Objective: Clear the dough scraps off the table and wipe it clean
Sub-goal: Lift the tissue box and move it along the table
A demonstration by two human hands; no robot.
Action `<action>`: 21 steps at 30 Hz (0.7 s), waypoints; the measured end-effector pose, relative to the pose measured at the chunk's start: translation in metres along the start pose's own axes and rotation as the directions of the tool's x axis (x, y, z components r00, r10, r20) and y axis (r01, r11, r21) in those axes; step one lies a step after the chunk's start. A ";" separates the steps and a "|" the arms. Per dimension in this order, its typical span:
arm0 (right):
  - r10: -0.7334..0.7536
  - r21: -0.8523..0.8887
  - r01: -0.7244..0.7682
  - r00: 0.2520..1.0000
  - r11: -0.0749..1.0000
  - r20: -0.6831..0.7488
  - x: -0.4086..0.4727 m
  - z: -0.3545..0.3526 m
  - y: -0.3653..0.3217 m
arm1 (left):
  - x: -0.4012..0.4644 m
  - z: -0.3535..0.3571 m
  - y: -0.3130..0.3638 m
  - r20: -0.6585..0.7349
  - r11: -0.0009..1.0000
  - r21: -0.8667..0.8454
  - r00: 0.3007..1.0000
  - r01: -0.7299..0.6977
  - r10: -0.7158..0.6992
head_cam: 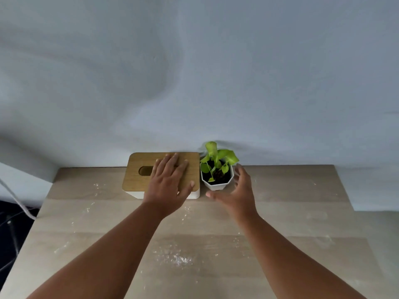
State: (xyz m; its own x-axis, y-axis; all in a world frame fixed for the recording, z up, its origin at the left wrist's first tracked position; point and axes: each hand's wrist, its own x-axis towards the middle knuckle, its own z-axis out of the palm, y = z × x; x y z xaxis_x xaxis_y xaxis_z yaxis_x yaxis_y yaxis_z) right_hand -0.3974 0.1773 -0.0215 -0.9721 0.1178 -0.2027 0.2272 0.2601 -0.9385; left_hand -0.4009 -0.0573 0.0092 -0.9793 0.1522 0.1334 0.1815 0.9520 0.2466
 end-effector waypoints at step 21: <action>-0.119 0.000 0.120 0.987 0.993 -0.108 0.008 0.004 0.012 | 0.000 0.008 0.004 -0.086 0.993 0.119 0.996 0.000 0.010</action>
State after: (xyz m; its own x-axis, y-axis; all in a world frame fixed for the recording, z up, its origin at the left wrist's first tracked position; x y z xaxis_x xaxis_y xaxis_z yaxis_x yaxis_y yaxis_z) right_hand -0.4031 0.1774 -0.0355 -0.9804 0.1883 -0.0579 0.1088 0.2726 -0.9560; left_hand -0.4010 -0.0511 0.0023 -0.9661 0.1380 0.2181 0.1691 0.9769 0.1310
